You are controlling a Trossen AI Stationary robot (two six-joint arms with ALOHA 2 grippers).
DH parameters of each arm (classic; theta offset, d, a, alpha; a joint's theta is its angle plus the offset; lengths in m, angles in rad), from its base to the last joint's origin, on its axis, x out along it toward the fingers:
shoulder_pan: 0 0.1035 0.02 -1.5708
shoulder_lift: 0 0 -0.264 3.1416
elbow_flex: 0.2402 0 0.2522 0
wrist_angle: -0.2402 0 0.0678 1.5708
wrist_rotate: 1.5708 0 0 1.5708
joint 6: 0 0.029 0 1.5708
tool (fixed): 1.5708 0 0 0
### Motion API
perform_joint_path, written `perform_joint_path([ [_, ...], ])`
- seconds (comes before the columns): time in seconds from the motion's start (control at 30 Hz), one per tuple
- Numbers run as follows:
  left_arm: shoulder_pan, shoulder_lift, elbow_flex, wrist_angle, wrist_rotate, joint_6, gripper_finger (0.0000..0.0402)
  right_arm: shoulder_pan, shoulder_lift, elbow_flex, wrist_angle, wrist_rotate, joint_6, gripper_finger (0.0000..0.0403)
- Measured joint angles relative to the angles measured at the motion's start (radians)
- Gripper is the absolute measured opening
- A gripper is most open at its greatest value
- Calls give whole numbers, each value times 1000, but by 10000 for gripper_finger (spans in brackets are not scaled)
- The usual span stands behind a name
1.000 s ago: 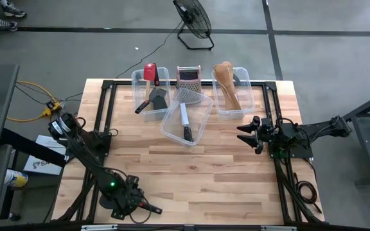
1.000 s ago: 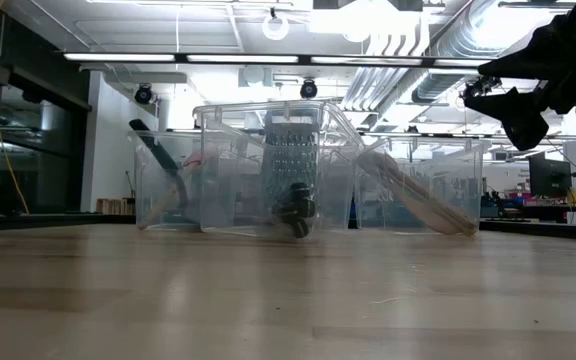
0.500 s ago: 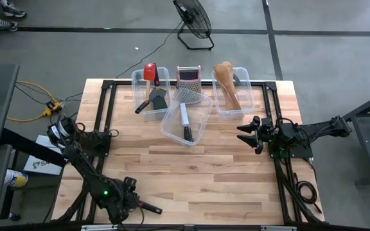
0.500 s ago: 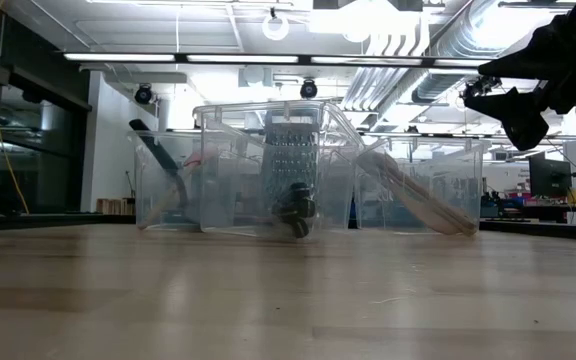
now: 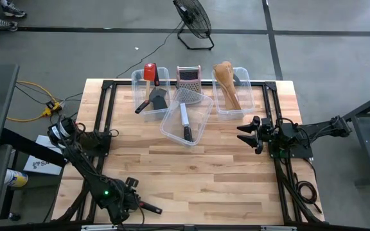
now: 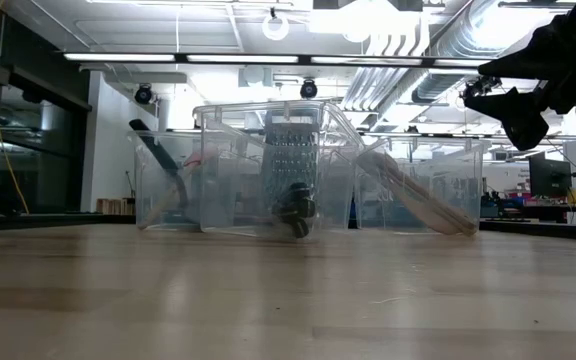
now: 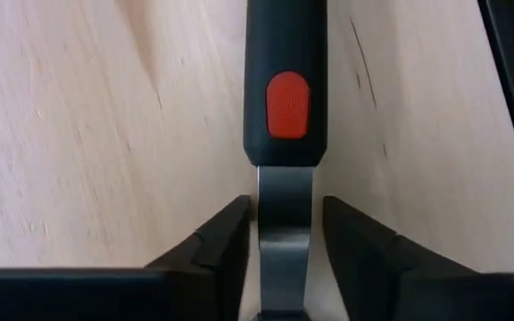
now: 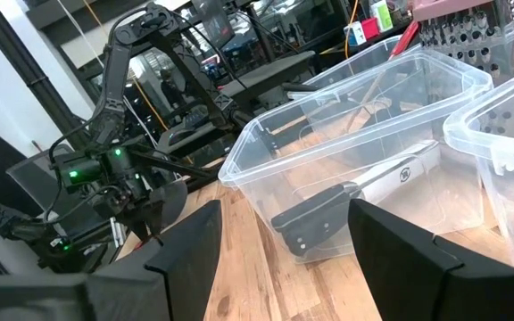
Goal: Pick & Place Kitchen Items
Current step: Put the black spatula into the left transparent bin
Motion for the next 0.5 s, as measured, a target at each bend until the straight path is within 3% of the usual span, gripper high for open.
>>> perform_joint_path([
  [0.2, 1, 1, -1, 10, -5, -1, 65, 0, 0, 0, 0, 0, 0, 236],
  [0.5, 1, -13, 38, -23, -24, -58, 66, 0, 0, 0, 0, 0, 0, 236],
])
